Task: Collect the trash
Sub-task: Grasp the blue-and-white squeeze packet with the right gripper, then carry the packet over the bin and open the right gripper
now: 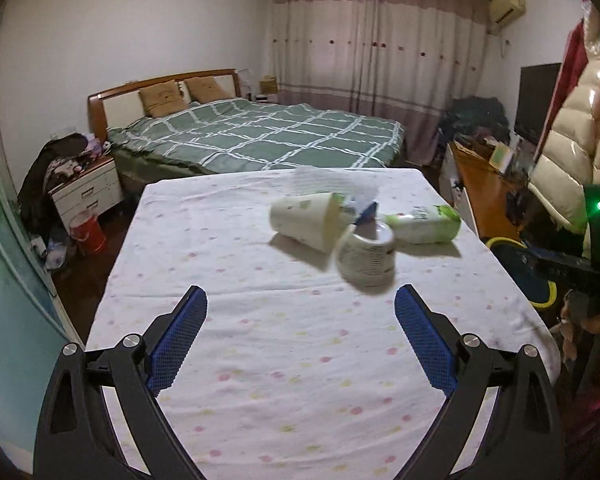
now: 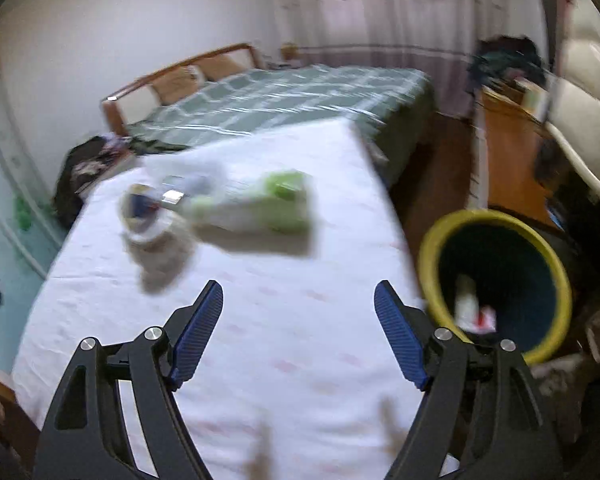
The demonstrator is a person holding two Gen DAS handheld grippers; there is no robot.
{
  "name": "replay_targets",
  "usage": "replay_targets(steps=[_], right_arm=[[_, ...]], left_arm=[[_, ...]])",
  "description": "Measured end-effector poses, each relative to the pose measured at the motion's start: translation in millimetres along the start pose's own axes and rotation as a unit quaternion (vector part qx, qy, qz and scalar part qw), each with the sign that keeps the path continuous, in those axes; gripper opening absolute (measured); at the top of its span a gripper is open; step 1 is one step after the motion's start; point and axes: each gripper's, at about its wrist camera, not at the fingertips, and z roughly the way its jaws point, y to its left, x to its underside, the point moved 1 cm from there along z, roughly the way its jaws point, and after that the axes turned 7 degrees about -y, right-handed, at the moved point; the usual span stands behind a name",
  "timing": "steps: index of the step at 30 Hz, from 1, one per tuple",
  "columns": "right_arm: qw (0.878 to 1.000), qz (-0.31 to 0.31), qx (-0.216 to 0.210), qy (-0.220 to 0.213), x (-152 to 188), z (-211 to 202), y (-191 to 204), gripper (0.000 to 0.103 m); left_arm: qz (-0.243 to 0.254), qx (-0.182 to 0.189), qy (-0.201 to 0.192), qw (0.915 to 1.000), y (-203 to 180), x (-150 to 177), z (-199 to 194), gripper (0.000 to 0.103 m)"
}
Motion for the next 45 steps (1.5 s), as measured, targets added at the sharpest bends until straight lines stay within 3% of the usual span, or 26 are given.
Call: replay_targets(steps=[5,10,12,18,27,36,45], right_arm=[[0.998,-0.011,-0.06,0.009,-41,36,57,0.072],[0.997,-0.006,-0.061,0.049,-82,83,85,0.059],[0.995,-0.003,-0.058,0.076,-91,104,94,0.058],[0.989,0.015,-0.045,0.142,-92,151,106,0.051],[0.983,0.023,-0.032,0.182,-83,182,112,0.041],[0.982,0.024,-0.035,0.186,-78,179,108,0.033],[0.986,0.028,-0.072,0.147,-85,133,100,0.031]], left_arm=[[-0.007,-0.002,0.003,1.0,3,7,-1,0.094],[-0.007,-0.005,0.012,0.9999,5,14,3,0.094],[-0.005,-0.004,0.014,0.9999,6,16,4,0.094],[-0.005,-0.002,0.011,0.9999,8,17,4,0.094],[-0.013,0.002,0.017,0.9998,14,23,4,0.094],[-0.017,0.005,0.016,0.9997,15,25,5,0.094],[-0.013,0.009,0.017,0.9997,8,26,7,0.094]])
